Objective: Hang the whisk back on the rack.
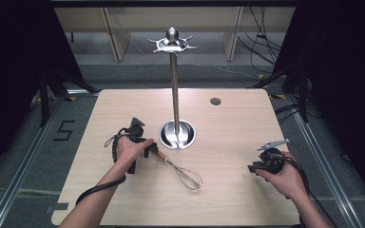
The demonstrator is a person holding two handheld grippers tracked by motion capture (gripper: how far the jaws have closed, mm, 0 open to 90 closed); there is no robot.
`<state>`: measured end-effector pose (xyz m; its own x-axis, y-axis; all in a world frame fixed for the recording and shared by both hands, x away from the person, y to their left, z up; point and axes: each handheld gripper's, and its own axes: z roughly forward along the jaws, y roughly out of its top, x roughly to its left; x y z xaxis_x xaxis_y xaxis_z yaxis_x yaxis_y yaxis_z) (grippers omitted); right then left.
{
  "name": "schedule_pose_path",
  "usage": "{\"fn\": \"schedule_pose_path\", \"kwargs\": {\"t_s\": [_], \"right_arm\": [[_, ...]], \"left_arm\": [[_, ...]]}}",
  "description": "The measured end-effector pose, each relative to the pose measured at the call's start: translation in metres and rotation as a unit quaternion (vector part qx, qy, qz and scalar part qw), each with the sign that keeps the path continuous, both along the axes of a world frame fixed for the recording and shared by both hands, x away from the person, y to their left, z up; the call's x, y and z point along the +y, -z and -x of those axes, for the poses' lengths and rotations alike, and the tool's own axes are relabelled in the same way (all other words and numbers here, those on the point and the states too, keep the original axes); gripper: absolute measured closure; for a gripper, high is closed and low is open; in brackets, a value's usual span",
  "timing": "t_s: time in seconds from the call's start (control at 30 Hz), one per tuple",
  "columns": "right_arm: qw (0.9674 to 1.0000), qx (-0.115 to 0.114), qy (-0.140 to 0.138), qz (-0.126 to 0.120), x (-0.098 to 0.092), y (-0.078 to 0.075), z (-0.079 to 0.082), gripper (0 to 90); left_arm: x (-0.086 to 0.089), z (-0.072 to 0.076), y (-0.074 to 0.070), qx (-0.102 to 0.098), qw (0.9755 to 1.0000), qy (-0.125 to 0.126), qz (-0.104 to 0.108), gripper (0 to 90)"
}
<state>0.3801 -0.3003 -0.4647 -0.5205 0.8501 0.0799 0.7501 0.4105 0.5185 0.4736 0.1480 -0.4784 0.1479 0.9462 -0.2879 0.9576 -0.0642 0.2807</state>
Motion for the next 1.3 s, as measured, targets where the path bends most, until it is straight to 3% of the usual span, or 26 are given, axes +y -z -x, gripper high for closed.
{"fn": "schedule_pose_path", "kwargs": {"t_s": [0.03, 0.07, 0.13, 0.2, 0.27, 0.37, 0.4, 0.43, 0.67, 0.7, 0.77, 0.8, 0.9, 0.93, 1.1, 1.13, 1.23, 1.27, 1.3], "right_arm": [[0.9999, 0.009, 0.002, 0.005, 0.0, -0.002, 0.002, 69.0], [1.0, 0.004, 0.001, 0.003, 0.0, -0.002, 0.002, 68.9], [1.0, 0.003, 0.0, 0.006, 0.0, -0.001, 0.001, 68.7], [0.9999, 0.008, 0.007, 0.001, 0.001, 0.0, 0.001, 68.4], [0.9997, 0.021, 0.014, -0.004, 0.002, 0.0, 0.002, 68.2], [0.9999, 0.01, -0.002, 0.004, -0.001, 0.002, 0.0, 67.8], [0.9998, 0.02, 0.005, 0.001, 0.0, 0.002, 0.001, 67.7], [0.9999, 0.015, 0.005, 0.001, 0.0, 0.003, 0.0, 67.6], [0.9998, 0.02, 0.007, 0.001, 0.001, 0.005, 0.0, 66.8], [0.9995, 0.03, 0.01, -0.002, 0.002, 0.004, 0.001, 66.5], [0.9996, 0.028, 0.007, 0.001, 0.002, 0.006, -0.001, 66.2], [0.9996, 0.029, 0.003, 0.0, 0.002, 0.007, 0.0, 66.0], [0.9996, 0.029, -0.005, -0.001, 0.003, 0.008, -0.001, 65.6], [0.9991, 0.042, 0.005, -0.002, 0.005, 0.007, 0.001, 65.6], [0.9993, 0.039, -0.001, 0.0, 0.006, 0.008, 0.0, 65.3], [0.9993, 0.036, -0.002, 0.001, 0.005, 0.008, 0.001, 65.3], [0.9996, 0.025, -0.013, -0.005, 0.005, 0.007, 0.0, 65.2], [0.9995, 0.031, -0.009, -0.006, 0.006, 0.007, 0.0, 65.2], [0.9995, 0.027, -0.014, -0.006, 0.006, 0.007, 0.0, 65.2]], "left_arm": [[-0.001, -0.001, 0.0, 0.003, 1.0, 0.003, -0.005, 30.0], [-0.002, -0.002, 0.0, 0.006, 1.0, 0.0, -0.006, 30.0], [-0.004, -0.005, 0.0, 0.008, 1.0, -0.002, -0.001, 30.1], [-0.009, -0.007, -0.003, 0.003, 0.9996, -0.024, 0.017, 30.2], [-0.01, -0.01, -0.007, 0.008, 0.9997, -0.017, 0.018, 30.1], [-0.013, -0.012, -0.006, 0.006, 0.9997, -0.02, 0.012, 27.5], [-0.014, -0.016, -0.003, 0.011, 0.9997, -0.021, 0.003, 27.0], [-0.015, -0.017, -0.002, 0.014, 0.9996, -0.024, 0.0, 27.0], [-0.018, -0.022, 0.001, 0.02, 0.9991, -0.038, 0.002, 26.3], [-0.019, -0.023, 0.0, 0.02, 0.999, -0.04, 0.0, 26.4], [-0.019, -0.024, -0.001, 0.026, 0.999, -0.037, -0.008, 26.4], [-0.022, -0.024, 0.0, 0.022, 0.9983, -0.053, -0.003, 26.4], [-0.024, -0.026, 0.001, 0.029, 0.9983, -0.051, -0.001, 26.2], [-0.026, -0.027, 0.002, 0.03, 0.9983, -0.049, -0.003, 26.1], [-0.029, -0.029, 0.003, 0.038, 0.998, -0.048, -0.016, 23.4], [-0.032, -0.029, 0.003, 0.028, 0.9977, -0.06, -0.009, 23.6], [-0.033, -0.029, 0.002, 0.028, 0.9982, -0.046, -0.026, 27.9], [-0.032, -0.028, 0.003, 0.022, 0.9985, -0.038, -0.032, 31.0], [-0.03, -0.028, 0.0, 0.034, 0.9979, -0.01, -0.055, 34.4]]}}
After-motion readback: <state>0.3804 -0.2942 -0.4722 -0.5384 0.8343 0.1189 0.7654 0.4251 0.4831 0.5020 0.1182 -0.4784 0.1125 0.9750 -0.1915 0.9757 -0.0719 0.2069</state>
